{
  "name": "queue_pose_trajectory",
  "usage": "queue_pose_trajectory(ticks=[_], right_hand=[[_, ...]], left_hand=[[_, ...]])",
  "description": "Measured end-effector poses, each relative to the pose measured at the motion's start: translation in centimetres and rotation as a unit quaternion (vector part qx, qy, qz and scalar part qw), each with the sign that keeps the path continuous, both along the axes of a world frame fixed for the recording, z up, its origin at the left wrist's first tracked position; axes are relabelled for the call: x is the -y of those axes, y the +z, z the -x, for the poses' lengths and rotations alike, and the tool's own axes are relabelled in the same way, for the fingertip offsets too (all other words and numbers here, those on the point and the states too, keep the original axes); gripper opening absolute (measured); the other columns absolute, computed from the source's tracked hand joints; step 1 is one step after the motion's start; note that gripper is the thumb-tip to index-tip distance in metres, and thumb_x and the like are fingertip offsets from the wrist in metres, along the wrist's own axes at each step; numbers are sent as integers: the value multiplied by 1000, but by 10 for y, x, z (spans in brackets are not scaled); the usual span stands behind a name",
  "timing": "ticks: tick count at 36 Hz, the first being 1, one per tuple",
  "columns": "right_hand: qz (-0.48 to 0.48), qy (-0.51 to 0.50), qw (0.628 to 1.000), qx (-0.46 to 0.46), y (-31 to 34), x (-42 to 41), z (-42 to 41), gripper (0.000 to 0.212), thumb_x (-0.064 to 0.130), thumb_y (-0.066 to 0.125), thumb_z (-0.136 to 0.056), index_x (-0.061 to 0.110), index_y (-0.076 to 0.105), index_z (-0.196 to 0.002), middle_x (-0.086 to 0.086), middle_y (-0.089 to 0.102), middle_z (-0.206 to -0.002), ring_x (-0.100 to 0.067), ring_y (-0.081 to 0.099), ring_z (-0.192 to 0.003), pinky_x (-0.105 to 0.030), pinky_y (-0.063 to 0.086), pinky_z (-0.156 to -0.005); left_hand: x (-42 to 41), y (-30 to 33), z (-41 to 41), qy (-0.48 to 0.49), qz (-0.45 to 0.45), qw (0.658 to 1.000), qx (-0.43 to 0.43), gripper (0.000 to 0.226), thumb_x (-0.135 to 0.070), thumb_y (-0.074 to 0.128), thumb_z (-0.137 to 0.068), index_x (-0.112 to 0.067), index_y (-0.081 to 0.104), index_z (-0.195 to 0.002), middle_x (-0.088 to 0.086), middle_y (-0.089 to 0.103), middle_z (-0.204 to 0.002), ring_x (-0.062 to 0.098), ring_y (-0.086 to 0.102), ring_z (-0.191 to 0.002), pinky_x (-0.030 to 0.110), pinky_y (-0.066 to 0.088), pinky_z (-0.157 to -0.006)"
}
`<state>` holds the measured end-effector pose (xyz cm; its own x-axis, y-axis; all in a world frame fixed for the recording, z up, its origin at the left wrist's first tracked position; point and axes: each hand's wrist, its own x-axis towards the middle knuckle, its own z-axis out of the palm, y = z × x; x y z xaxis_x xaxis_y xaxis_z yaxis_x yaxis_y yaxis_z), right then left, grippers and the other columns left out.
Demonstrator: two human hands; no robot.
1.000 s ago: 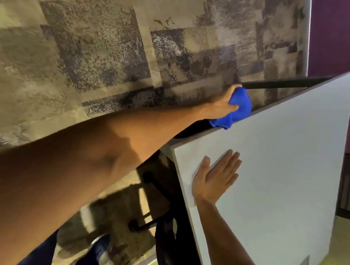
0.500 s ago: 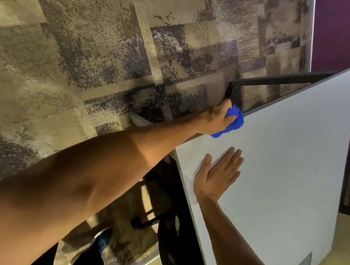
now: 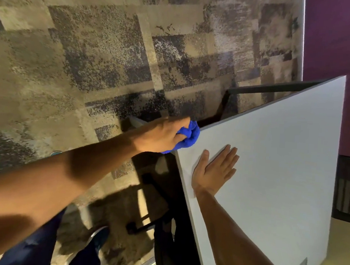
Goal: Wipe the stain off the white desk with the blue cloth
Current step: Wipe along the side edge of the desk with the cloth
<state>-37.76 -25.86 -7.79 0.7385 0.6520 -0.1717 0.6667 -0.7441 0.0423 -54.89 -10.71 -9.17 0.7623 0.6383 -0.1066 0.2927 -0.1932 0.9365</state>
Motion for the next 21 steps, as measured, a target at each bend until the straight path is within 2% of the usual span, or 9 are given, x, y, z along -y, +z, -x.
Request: queue_pose_trajectory(ticks=[2,4,5,7,10,13,16,18,21], right_hand=[[4,2,1000,-1,0,0,1,88,73,-3,-90,19,2,-159,-2,-4,-167,-21,-8,-153,-52,2,-123],[-1,1,1000,-2,0,0,1,88,72,-1,-91,18,4,-159,-3,-2,-168,-23,-6,-153,-53,4,-122],[1,1,1000,1,0,0,1,88,72,-1,-91,18,4,-159,-4,-1,-168,-23,-5,-153,-54,5,-122],[16,1,1000,14,-1,0,0,88,74,-4,-90,20,0,-159,-3,-5,-167,-23,-8,-153,-53,5,-123],[30,3,999,24,-3,1,-1,86,75,-6,-90,24,-5,-159,1,-11,-167,-22,-11,-153,-52,2,-123],[19,-2,1000,20,-5,3,-2,82,75,-2,-92,26,-6,-158,3,-12,-167,-21,-12,-153,-51,1,-123],[11,-1,1000,11,-6,3,-3,80,75,-1,-92,28,-8,-158,4,-14,-166,-20,-14,-152,-51,0,-123],[7,-3,1000,10,-7,3,-4,80,75,-1,-93,29,-8,-158,4,-14,-166,-20,-14,-152,-51,-1,-123],[-5,-1,1000,2,-6,6,-5,79,74,2,-94,28,-6,-158,4,-12,-167,-19,-14,-152,-52,-2,-123]], left_hand=[[1,-4,9,-19,-2,1000,3,4,-2,52,-89,-4,51,-93,-1,61,-81,17,57,-72,14,36,-63],[3,-7,20,-29,9,999,-35,13,-4,52,-89,-5,54,-102,7,66,-98,26,63,-91,30,45,-75],[4,-9,27,-40,16,998,-49,12,-3,51,-88,-8,53,-99,7,65,-96,27,63,-90,33,43,-73],[5,-13,44,-76,32,995,-49,13,-3,50,-85,-15,46,-88,-2,57,-83,20,56,-76,32,37,-67],[0,-17,74,-110,63,990,-67,7,-12,48,-85,-18,44,-85,2,52,-80,21,49,-73,38,39,-69],[-23,-17,95,-56,67,992,-86,7,-19,52,-91,-20,48,-97,3,56,-77,19,51,-68,35,37,-66],[-57,-12,96,-17,73,991,-112,14,-28,48,-100,-26,37,-109,3,53,-73,15,49,-60,32,34,-54],[-74,-8,80,32,128,987,-87,14,-31,43,-102,-24,32,-106,0,48,-76,13,45,-64,30,34,-56],[-92,-4,43,116,268,956,-34,22,-34,48,-96,-20,34,-105,-2,43,-83,14,42,-76,29,34,-63]])
